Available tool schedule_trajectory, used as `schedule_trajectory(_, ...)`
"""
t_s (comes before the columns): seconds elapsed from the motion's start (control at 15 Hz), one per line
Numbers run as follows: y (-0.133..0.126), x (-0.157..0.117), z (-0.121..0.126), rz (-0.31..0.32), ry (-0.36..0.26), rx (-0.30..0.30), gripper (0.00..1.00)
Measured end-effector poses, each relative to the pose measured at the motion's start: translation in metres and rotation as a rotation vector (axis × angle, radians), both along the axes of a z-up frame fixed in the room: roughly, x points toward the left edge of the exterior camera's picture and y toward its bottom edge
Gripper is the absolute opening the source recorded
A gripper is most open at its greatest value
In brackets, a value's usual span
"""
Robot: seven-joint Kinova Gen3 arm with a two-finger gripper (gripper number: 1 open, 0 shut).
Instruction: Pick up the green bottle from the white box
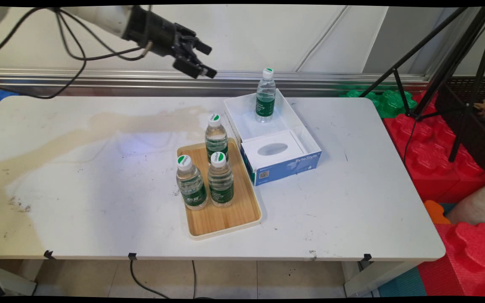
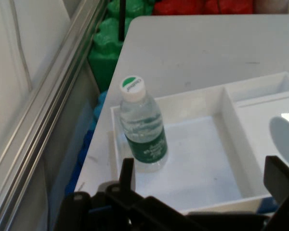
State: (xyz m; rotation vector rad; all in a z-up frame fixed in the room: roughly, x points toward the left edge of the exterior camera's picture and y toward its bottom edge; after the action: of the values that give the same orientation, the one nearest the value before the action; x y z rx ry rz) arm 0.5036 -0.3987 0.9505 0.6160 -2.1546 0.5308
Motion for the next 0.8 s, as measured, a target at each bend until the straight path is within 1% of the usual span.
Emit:
schedule_trajectory(0.27,-0.036,-0.012,-0.017,0.007,-0.016,0.013,1.0)
schedule_trajectory(0.53,-0.072,-0.029,-0.041,-0.006,-0.039,0.032,1.0)
schedule_trajectory(0.8,-0.101,-0.046,-0.066,-0.021,-0.048,0.046,1.0)
